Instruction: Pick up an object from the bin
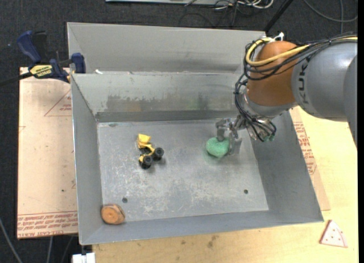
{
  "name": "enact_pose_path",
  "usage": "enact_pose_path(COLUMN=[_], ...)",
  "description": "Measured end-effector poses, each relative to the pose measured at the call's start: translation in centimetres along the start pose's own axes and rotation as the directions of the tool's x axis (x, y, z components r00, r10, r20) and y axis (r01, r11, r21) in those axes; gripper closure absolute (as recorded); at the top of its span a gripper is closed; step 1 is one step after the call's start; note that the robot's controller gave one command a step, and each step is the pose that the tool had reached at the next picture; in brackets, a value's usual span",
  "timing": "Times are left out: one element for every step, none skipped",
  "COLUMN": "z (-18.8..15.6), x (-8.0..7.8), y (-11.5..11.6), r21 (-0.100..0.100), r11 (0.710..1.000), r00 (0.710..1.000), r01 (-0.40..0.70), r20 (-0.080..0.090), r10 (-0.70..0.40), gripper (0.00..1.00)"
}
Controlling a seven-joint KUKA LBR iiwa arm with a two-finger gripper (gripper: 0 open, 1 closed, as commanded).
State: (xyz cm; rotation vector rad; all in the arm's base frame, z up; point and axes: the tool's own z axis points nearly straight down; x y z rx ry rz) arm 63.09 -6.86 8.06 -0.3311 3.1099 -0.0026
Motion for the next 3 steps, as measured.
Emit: enact_pose_path(z=[-0.2,-4.5,-4.5], x=[0.1,0.7,0.7], y=[0.0,0.4,0.4], r21=[-0.001,-0.001,-0.002], r11=[1.000,1.000,1.000], r00=[1.000,1.000,1.000], r01=[0.000,0.014,0.019], r20=[-0.004,-0.006,-0.006], r10=[0.000,-0.014,-0.019], gripper=[1.00,1.00,1.00])
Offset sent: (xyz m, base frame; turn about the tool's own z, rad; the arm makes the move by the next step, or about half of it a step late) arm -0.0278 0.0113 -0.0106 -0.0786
